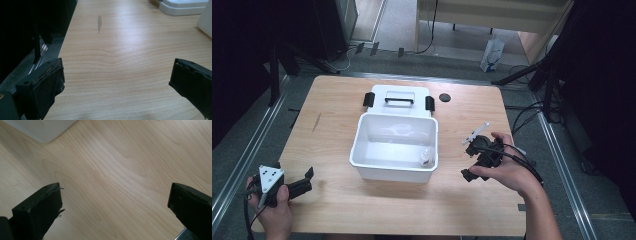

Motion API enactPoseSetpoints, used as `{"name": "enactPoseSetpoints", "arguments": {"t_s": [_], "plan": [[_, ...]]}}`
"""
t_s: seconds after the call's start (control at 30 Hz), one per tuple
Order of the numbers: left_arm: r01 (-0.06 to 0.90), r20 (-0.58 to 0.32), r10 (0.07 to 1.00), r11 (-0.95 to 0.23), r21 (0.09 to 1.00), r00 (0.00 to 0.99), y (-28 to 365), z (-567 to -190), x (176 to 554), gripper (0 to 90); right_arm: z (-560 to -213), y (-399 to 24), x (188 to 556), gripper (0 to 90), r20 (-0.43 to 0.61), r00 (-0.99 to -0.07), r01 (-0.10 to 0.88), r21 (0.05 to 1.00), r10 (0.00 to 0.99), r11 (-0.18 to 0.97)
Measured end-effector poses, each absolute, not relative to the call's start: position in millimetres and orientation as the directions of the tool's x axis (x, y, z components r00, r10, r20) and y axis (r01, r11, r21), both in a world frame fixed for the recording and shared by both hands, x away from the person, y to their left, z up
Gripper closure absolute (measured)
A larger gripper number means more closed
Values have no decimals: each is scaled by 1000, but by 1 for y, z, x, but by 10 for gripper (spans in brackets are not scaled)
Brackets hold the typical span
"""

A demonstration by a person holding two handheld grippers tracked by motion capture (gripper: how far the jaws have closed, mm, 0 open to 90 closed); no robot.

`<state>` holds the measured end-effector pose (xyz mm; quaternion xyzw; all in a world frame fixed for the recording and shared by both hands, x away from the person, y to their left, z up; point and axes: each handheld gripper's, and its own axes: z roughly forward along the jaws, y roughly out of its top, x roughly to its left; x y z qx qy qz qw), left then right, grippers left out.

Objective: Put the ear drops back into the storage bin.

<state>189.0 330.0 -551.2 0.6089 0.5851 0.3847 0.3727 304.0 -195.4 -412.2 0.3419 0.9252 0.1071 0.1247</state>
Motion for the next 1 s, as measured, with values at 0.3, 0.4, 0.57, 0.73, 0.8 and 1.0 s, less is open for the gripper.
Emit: {"name": "enactPoseSetpoints", "arguments": {"t_s": [0.3,0.4,0.57,0.73,0.8,1.0], "plan": [[424,40,999,-45,905,21,329,-551,189,3,-434,-227,297,0,-164,-689,647,299,706,701],[428,48,999,-53,902,22,329,-551,189,3,-441,-238,294,0,-164,-671,664,303,723,684],[429,50,999,-55,902,21,328,-551,189,2,-454,-256,288,0,-167,-639,684,324,751,654],[426,55,998,-59,903,22,328,-551,189,3,-469,-275,280,0,-164,-603,709,338,781,619],[427,56,998,-60,902,21,327,-551,189,3,-475,-283,277,0,-167,-585,717,350,793,603],[432,69,997,-71,899,21,326,-551,189,3,-493,-306,266,0,-187,-501,725,442,845,528]]}}
